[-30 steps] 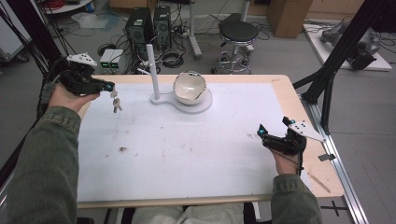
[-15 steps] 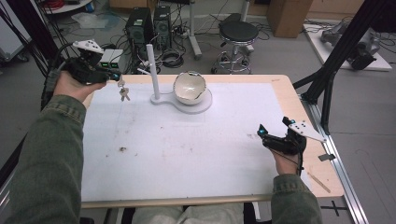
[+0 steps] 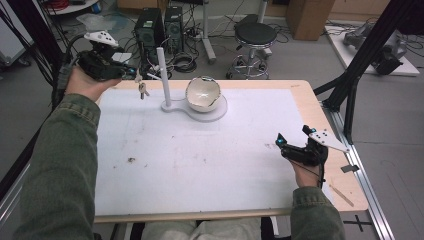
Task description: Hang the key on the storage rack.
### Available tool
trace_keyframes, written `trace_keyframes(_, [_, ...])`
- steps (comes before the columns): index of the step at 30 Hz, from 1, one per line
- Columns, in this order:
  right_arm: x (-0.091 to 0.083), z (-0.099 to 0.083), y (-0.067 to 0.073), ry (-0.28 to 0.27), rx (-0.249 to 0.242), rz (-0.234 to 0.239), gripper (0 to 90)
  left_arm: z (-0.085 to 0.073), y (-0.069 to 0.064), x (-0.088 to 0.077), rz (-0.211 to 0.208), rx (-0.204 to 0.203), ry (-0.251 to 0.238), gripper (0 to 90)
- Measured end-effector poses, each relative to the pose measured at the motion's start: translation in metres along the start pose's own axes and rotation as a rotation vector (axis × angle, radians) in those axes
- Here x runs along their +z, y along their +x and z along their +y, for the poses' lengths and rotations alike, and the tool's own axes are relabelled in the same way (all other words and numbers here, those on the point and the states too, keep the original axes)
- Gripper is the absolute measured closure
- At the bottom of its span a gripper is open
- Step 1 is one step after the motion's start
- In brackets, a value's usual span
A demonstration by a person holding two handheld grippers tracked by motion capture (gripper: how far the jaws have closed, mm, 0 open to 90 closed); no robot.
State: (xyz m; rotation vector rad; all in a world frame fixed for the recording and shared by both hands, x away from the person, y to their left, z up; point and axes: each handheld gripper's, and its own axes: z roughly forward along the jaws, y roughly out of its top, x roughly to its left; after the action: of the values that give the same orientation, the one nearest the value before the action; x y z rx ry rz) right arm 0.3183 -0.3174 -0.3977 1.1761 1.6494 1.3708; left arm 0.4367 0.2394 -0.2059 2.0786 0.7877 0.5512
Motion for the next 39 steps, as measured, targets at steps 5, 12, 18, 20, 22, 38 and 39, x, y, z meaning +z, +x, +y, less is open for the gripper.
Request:
trace_keyframes(5, [-0.002,0.0,-0.001,0.0,0.008,-0.005,0.7,0.013,0.0,0.002,-0.001,0.001,-0.017,89.0])
trace_keyframes(12, [-0.004,-0.001,-0.003,-0.001,0.008,-0.005,0.7,0.027,0.0,0.008,0.007,0.003,-0.027,89.0])
trace_keyframes(18, [-0.005,-0.002,-0.003,0.001,0.005,-0.003,0.6,0.035,0.001,0.018,0.015,-0.009,-0.032,88.9])
trace_keyframes(20, [-0.006,-0.002,-0.003,0.002,0.009,-0.004,0.7,0.038,0.0,0.02,0.015,-0.01,-0.045,89.0])
trace_keyframes(22, [-0.006,-0.002,-0.004,-0.001,0.006,-0.006,0.6,0.039,0.0,0.023,0.018,-0.008,-0.042,88.9])
trace_keyframes(38, [-0.008,-0.002,-0.005,-0.005,0.012,-0.006,0.7,0.04,0.0,0.049,0.036,-0.004,0.016,88.9])
trace_keyframes(39, [-0.008,-0.002,-0.005,-0.005,0.011,-0.007,0.7,0.04,0.0,0.051,0.04,-0.007,0.02,88.9])
